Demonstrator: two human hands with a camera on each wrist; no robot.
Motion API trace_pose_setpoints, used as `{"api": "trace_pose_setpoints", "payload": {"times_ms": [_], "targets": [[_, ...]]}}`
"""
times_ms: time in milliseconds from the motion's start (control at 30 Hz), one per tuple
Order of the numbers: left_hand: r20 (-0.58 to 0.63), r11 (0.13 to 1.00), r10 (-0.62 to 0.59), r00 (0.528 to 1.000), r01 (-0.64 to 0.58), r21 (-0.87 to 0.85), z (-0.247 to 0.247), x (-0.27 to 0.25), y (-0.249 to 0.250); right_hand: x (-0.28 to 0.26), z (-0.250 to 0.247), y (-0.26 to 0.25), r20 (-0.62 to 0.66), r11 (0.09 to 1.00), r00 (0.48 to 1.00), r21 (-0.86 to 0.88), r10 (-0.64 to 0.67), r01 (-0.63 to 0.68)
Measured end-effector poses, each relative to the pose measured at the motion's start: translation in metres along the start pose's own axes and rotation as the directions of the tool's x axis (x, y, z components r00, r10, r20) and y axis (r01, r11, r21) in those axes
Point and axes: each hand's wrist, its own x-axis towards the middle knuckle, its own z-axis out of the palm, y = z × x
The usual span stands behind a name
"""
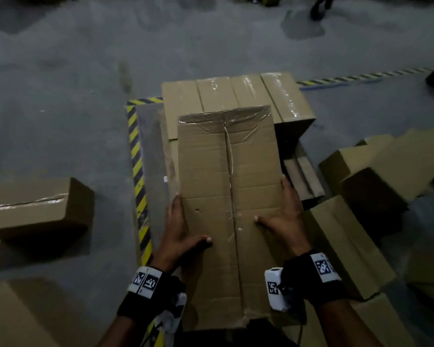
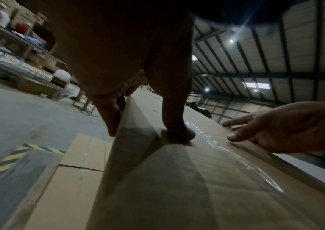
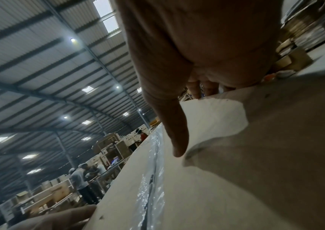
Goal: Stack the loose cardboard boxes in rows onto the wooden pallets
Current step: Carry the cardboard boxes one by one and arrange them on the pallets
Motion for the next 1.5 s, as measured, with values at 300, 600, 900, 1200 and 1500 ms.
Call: {"api": "trace_pose_setpoints", "payload": {"times_ms": [300,600,900,1200,1500], "targets": [[0.145,0.997,0.041,0.989,-0.03,-0.074,0.054,0.151,0.037,0.136,-0.036,0.008,-0.07,0.991,0.992,-0.067,0.109,-0.113],[0.222,0.999,0.012,0.975,0.0,-0.053,0.096,0.259,0.074,0.248,-0.058,0.03,-0.072,0.976,0.975,-0.033,0.211,-0.214],[0.198,0.983,-0.175,0.964,0.159,0.098,0.187,0.336,0.088,0.362,-0.061,0.098,0.043,0.972,0.973,-0.085,0.225,-0.221],[0.091,0.933,-0.327,0.941,0.306,0.187,0.283,0.412,0.061,0.478,-0.028,0.187,0.177,0.979,0.963,-0.052,0.203,-0.196],[0.058,0.912,-0.367,0.928,0.347,0.219,0.345,0.45,-0.006,0.533,0.022,0.277,0.283,0.973,0.934,0.012,0.218,-0.231]]}}
